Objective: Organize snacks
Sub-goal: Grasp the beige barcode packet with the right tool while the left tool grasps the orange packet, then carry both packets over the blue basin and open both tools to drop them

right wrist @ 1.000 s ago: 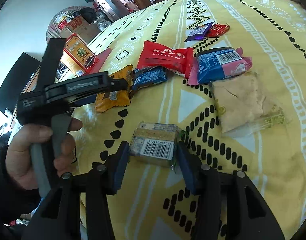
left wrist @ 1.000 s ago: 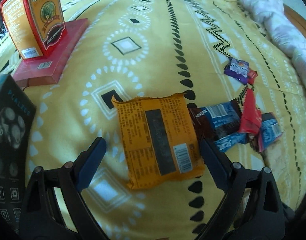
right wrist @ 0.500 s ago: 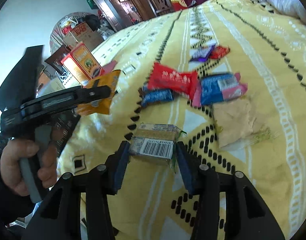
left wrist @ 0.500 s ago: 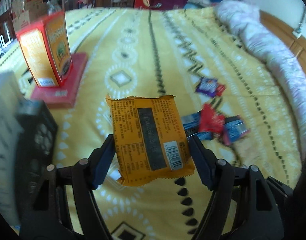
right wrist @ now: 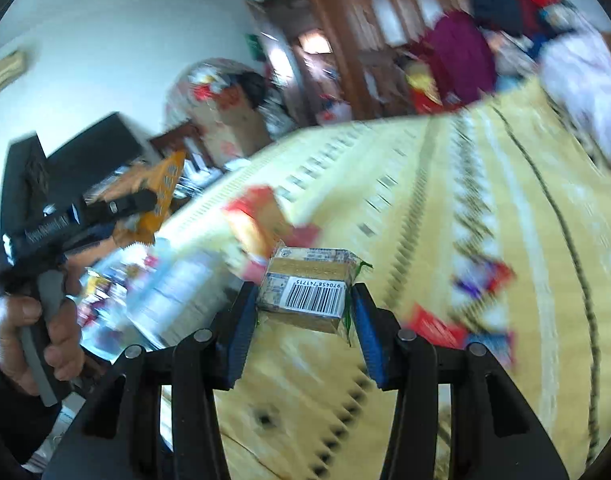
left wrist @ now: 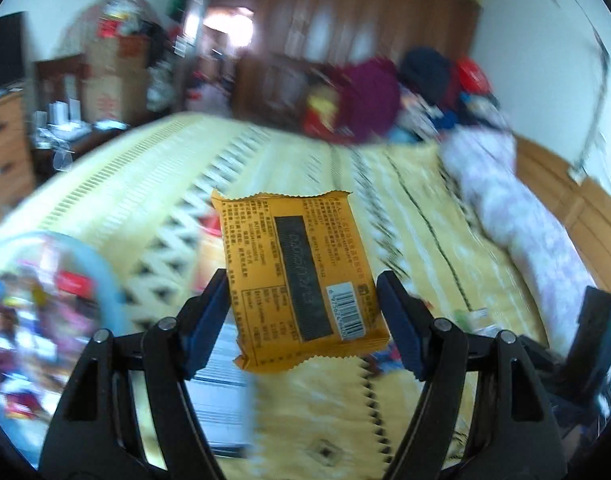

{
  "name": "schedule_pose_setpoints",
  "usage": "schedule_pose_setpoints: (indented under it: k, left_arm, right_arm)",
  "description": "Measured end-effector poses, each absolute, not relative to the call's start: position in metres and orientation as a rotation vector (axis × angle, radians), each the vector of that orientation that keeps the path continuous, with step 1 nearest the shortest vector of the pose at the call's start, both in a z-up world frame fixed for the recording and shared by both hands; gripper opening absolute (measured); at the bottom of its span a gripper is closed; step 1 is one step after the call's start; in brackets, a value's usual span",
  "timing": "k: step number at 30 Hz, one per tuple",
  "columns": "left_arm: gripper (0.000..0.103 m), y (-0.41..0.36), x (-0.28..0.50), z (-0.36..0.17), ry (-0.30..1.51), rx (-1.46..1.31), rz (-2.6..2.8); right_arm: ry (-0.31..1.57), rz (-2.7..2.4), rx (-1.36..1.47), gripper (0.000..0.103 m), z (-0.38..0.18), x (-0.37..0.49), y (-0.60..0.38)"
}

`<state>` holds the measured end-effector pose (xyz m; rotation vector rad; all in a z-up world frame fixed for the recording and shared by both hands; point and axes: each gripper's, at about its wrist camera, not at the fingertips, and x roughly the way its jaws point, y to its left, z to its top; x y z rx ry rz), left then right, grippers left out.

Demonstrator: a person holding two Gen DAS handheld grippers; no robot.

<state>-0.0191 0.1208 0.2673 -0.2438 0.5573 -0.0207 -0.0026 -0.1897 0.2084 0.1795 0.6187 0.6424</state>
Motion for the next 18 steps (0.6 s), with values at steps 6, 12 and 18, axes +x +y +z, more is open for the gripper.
schedule_pose_setpoints:
  k: [6,12,18]
  left_arm:
    - [0.075,0.238,-0.055,0.293,0.477,-0.291,0.231]
    - [0.075,0.327,-0.075,0.279,0.483,-0.307,0.449]
    - [0.075,0.359,-0.083,0.243,0.563,-0.336,0.548]
  right_arm:
    - [0.549,0.861,0.120,0.051,0.282,0.004,-0.083]
    - [0.566,1.054,0.073,0.051,0.316,0.002,0.036]
    - [0.645,1.174,0.012,0.051,0.307,-0.012,0.139]
